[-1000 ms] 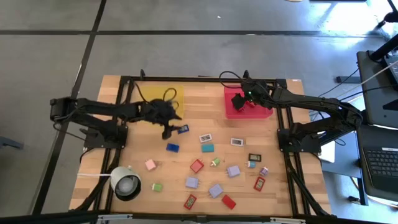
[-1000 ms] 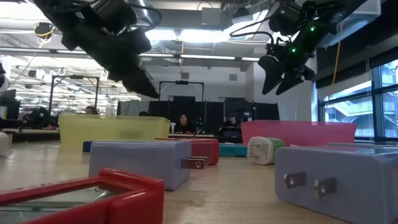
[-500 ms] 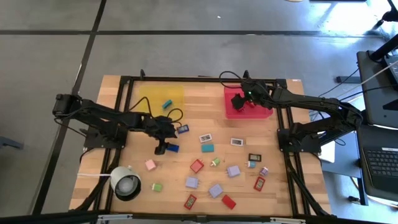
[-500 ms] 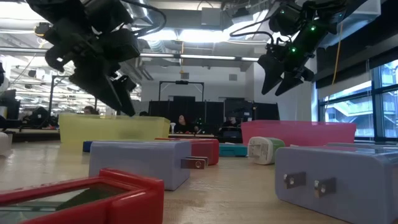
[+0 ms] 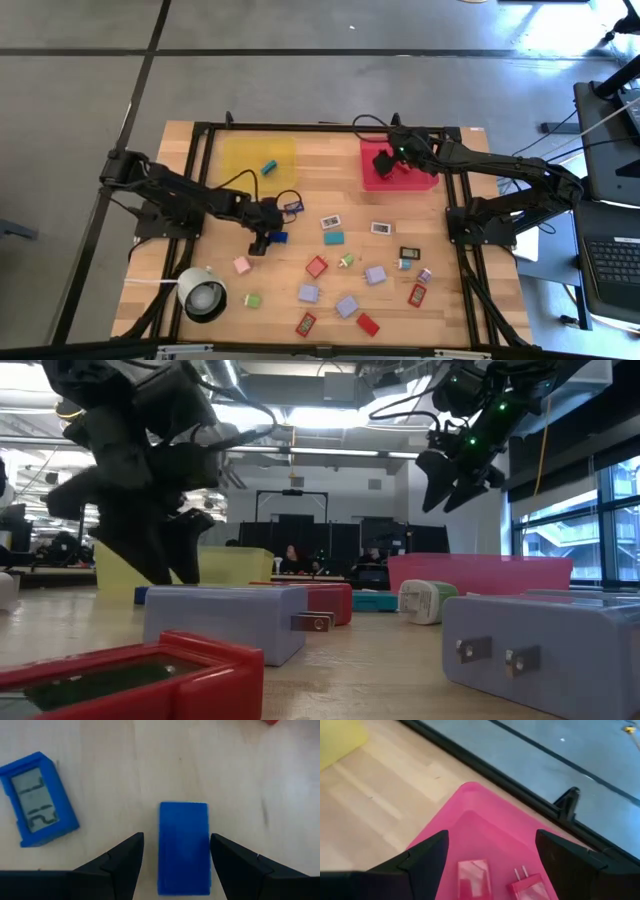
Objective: Pick & Place Office items
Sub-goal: Put the bottom blue digital clock into the yellow bin
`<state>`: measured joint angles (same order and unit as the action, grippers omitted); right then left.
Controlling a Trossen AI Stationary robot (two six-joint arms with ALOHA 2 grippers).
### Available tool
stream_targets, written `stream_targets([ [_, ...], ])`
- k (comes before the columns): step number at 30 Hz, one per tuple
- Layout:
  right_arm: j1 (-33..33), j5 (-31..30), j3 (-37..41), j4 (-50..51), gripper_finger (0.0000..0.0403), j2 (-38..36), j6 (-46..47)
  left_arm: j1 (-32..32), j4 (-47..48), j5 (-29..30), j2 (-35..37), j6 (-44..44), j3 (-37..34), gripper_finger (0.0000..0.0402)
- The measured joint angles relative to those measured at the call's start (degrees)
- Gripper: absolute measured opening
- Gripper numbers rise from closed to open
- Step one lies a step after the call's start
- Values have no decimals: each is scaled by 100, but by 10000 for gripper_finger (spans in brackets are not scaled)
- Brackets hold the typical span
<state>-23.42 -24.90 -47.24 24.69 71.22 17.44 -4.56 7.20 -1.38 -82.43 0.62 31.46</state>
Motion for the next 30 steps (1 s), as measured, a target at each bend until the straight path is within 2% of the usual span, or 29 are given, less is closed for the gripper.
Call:
stream_targets([
  [5,0,396,0,-12,301,0,-33,2,4,-54,-269,-60,4,226],
  [11,0,624,0,-24,301,0,-9,-8,0,149,-363,289,9,224],
  [15,0,642,0,-24,301,0,-7,-6,-59,96,-343,447,-4,206],
  [21,0,649,0,-26,301,0,-7,2,-309,112,-351,468,-12,153],
  [26,0,649,0,-26,301,0,-3,4,-276,189,-367,481,87,153],
  [30,0,650,0,-29,301,0,6,13,-276,514,-381,579,308,153],
])
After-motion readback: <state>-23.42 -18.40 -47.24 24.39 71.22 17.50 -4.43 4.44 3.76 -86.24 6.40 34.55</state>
